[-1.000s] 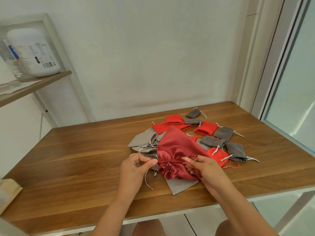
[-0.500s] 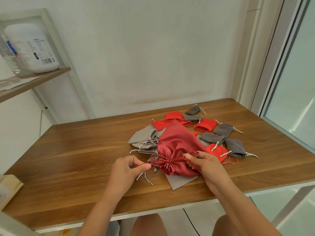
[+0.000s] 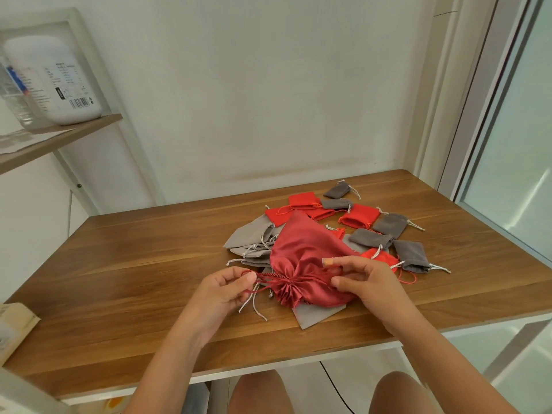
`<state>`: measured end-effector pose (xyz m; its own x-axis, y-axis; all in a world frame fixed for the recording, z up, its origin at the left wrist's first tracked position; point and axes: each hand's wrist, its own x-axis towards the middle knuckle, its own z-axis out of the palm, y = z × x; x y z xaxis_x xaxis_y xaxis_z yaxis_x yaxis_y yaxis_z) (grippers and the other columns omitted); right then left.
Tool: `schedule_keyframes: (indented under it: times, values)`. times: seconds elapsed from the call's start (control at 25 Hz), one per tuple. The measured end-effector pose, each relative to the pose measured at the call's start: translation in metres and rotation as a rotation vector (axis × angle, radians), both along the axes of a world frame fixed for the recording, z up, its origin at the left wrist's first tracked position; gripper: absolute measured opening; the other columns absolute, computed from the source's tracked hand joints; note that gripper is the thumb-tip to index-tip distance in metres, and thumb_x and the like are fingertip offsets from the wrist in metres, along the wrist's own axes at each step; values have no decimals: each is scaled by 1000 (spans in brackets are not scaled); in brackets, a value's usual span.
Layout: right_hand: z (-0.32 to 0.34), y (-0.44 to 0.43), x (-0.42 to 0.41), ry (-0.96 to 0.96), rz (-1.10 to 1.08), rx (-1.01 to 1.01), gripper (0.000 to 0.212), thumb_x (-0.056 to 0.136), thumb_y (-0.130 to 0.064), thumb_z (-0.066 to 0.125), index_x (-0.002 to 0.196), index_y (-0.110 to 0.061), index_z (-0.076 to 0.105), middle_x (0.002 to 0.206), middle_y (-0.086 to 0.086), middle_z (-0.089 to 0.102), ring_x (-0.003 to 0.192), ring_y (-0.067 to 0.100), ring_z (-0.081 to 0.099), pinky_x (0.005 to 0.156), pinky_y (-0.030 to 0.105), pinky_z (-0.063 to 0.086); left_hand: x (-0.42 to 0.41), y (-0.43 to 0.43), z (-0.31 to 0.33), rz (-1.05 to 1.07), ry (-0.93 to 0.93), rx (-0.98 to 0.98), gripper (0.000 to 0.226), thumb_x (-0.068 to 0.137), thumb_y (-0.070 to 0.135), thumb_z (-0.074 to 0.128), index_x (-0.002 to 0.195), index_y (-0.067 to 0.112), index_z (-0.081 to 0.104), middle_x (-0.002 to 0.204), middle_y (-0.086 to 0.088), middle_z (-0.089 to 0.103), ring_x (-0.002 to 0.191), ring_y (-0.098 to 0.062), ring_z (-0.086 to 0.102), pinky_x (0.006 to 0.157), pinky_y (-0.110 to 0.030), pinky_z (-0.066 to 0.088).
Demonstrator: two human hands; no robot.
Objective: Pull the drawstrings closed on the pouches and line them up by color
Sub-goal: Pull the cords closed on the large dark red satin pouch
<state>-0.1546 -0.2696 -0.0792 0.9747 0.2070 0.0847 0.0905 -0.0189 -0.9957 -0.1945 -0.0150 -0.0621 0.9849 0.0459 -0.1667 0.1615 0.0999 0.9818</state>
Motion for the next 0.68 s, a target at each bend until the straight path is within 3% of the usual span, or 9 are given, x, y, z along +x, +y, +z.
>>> schedule_keyframes:
  times: [0.12, 0.32, 0.48, 0.6, 0.68]
  values:
    - [8, -1, -1, -41, -27, -126, 22, 80, -2, 71, 83, -24, 75, 70, -5, 72, 64, 6, 64, 63, 14, 51, -1, 2, 1, -6, 4, 0, 12, 71, 20, 68, 78, 10, 65, 65, 2, 57, 59, -6, 49, 62, -16, 47]
    - [18, -3, 6, -77, -167, -199, 19, 84, -6, 69, 76, -22, 74, 64, 2, 69, 56, 4, 61, 56, 15, 50, -2, 9, 5, -142, 4, -140, 23, 77, 30, 76, 68, 15, 62, 61, 1, 50, 54, -7, 40, 59, -21, 41]
    - [29, -2, 17, 56, -272, 20, 18, 88, 0, 62, 75, -8, 71, 62, 8, 65, 53, 8, 58, 51, 17, 46, -1, 3, 8, -157, 22, -133, 31, 89, 31, 58, 62, 19, 50, 61, 2, 40, 54, -9, 31, 61, -24, 35]
    - [35, 2, 18, 226, -156, 310, 19, 91, 4, 51, 77, -3, 62, 63, 6, 64, 51, 9, 57, 44, 14, 42, 1, 1, 11, -90, 5, -226, 29, 86, 28, 56, 63, 17, 42, 61, 2, 34, 52, -8, 28, 59, -23, 32]
    - [35, 2, 17, 303, -40, 380, 15, 94, 2, 46, 87, -2, 59, 64, 6, 65, 50, 10, 60, 42, 15, 43, 2, 5, 11, -68, -14, -173, 27, 85, 30, 57, 65, 16, 45, 61, 2, 36, 52, -7, 30, 61, -23, 30]
